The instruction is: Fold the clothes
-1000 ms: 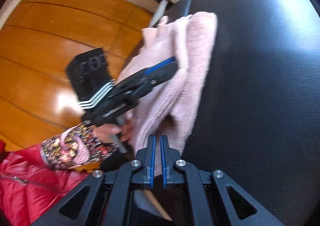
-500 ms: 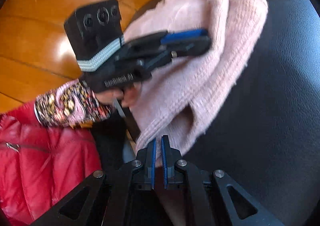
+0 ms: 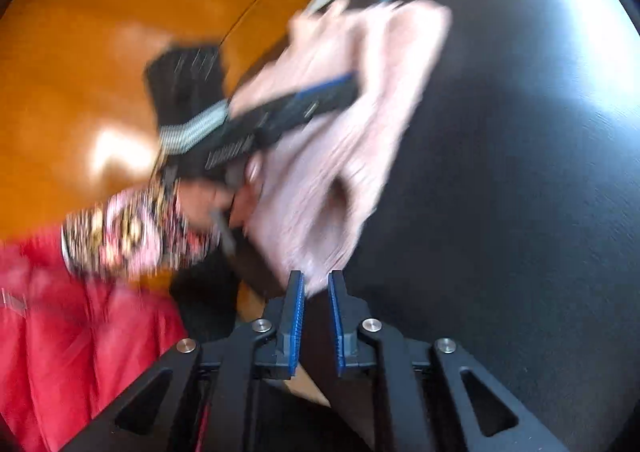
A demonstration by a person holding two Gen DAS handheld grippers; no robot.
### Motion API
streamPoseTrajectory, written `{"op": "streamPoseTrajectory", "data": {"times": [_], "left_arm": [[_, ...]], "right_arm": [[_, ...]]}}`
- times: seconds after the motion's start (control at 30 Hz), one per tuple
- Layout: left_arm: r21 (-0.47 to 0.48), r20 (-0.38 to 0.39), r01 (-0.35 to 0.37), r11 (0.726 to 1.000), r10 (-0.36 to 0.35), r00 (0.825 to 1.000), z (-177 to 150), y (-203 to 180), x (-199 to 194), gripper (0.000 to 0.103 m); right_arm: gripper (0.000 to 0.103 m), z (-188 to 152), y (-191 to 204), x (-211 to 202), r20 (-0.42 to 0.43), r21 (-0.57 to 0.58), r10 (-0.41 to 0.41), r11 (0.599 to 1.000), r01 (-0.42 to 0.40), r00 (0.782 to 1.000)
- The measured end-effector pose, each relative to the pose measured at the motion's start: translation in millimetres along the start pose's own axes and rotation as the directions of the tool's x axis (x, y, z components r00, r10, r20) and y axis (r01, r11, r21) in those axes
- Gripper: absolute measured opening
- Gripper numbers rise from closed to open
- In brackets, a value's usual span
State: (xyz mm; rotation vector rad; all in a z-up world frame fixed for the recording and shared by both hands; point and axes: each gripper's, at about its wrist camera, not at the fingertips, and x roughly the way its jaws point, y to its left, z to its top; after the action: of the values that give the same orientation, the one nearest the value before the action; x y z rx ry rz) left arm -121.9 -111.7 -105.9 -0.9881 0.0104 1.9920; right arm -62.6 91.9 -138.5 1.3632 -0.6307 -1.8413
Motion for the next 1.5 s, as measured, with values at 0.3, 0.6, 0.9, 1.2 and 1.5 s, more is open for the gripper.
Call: {"op": "streamPoseTrajectory", "data": {"times": [0.3,0.6,0.9,1.2,1.5], "left_arm": [[0.025,0.002,-0.031,0.999,0.031,1.0,0,-5,0,0.025],[0.018,0.001,-0.022,1.0,0.022,1.0,-1,-3,1,0.025],[-0.018,-0.008,-0.016,1.0,0.016,1.0,3,1,-6,0.026],[-0.166,0.118,-0.107,0.98,0.128,0.985,5,50,-96,0.026],[-0.319,0.05,-0.536,0.782,0.579,0.814,-49,170,-189,0.026]], "right_arm": [[0.018,14,-3,22,-0.034,0.03,0.066,0.997,-0.065,0.997],[0.018,-10,9,4,-0.085,-0.074,-0.024,0.997,0.018,0.996],[0.019,11,61,-3,0.32,0.005,-0.328,0.939,0.345,0.889],[0.017,5,64,30,0.293,0.018,-0.562,0.812,0.584,0.773],[0.02,30,106,19,0.353,-0.012,-0.623,0.742,0.67,0.698]]}}
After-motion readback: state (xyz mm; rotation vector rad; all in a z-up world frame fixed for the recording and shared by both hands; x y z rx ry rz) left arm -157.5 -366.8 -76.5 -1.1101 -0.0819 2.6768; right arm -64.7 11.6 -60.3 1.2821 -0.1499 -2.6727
